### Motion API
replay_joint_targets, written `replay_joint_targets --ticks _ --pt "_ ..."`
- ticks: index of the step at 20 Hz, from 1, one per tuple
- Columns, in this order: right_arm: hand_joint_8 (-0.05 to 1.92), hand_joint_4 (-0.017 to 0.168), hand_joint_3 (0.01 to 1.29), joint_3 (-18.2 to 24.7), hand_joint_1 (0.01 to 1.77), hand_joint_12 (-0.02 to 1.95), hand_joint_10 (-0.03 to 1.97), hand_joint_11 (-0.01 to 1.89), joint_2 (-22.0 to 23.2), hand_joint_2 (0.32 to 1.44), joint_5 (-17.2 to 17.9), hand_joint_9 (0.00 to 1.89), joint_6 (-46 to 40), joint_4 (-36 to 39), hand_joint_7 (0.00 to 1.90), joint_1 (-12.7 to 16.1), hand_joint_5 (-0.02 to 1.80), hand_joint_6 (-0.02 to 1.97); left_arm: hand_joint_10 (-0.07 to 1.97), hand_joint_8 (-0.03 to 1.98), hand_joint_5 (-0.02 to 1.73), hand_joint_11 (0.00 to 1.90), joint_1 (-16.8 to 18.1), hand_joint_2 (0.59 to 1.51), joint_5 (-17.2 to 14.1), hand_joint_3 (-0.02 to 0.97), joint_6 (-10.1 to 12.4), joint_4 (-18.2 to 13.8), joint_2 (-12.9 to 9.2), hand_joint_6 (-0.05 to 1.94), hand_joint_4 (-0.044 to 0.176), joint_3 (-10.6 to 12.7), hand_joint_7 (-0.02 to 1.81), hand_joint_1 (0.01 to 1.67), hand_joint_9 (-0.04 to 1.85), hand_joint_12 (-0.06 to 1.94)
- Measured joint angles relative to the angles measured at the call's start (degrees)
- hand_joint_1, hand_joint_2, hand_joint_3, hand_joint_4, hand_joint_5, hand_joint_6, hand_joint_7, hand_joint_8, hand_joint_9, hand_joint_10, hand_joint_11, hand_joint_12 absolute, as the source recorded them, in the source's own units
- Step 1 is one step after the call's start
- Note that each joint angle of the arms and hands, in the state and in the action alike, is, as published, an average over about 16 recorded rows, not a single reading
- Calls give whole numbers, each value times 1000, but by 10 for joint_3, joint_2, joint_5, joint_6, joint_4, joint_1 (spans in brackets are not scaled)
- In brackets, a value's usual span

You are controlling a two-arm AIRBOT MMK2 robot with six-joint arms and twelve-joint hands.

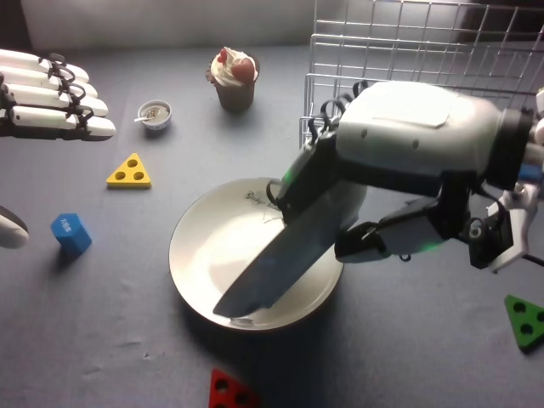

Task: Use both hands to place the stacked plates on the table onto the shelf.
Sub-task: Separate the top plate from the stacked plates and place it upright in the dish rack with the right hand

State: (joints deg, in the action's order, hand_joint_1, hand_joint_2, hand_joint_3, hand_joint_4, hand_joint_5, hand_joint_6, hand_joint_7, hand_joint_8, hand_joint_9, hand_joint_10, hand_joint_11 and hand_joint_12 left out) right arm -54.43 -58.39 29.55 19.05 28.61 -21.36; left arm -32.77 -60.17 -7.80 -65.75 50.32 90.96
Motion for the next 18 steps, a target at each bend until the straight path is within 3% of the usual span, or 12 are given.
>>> replay_joint_targets --ticks 11,18 --pt "259 -7 14 -33 1483 1234 503 1069 16 887 30 1240 -207 22 1228 48 1035 768 19 -1 188 207 -16 1021 -42 17 9 10 36 8 0 64 227 24 223 12" --pt "291 -9 13 -63 1476 961 497 1143 24 887 58 1247 -282 22 1233 70 1010 799 19 -1 197 213 -18 1021 -67 17 12 12 48 8 -1 101 229 24 223 11"
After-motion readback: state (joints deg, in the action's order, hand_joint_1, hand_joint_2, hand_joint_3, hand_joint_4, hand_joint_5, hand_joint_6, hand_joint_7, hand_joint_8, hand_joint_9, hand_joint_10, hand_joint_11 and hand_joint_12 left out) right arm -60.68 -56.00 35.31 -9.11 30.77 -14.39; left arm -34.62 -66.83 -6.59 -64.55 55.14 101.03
